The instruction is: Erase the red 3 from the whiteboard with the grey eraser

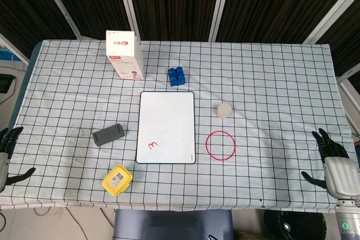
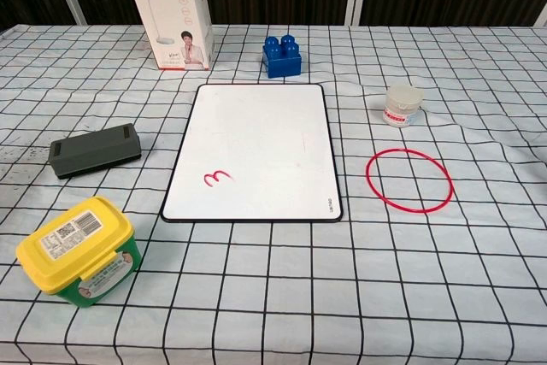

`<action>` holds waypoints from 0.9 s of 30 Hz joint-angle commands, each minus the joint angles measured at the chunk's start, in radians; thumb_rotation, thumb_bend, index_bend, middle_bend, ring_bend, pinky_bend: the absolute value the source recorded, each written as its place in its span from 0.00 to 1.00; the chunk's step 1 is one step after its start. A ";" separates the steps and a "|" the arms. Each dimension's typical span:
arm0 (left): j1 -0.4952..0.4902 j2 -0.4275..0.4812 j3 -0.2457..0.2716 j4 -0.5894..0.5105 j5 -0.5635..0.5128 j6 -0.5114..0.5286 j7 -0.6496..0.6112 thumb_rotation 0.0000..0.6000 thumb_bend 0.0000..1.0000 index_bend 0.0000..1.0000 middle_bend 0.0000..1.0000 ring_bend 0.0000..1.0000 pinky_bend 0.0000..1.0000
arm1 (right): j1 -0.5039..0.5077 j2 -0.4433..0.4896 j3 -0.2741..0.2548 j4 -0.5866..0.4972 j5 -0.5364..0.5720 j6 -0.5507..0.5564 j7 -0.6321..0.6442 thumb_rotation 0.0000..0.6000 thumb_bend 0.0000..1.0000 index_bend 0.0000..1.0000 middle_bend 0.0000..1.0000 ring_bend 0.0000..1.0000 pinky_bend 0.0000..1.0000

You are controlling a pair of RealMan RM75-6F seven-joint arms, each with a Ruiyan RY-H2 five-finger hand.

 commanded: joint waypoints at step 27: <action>-0.008 -0.009 -0.006 -0.005 -0.001 -0.035 -0.002 1.00 0.08 0.00 0.11 0.00 0.05 | 0.000 0.004 0.001 -0.008 0.010 -0.009 0.007 1.00 0.05 0.00 0.05 0.18 0.20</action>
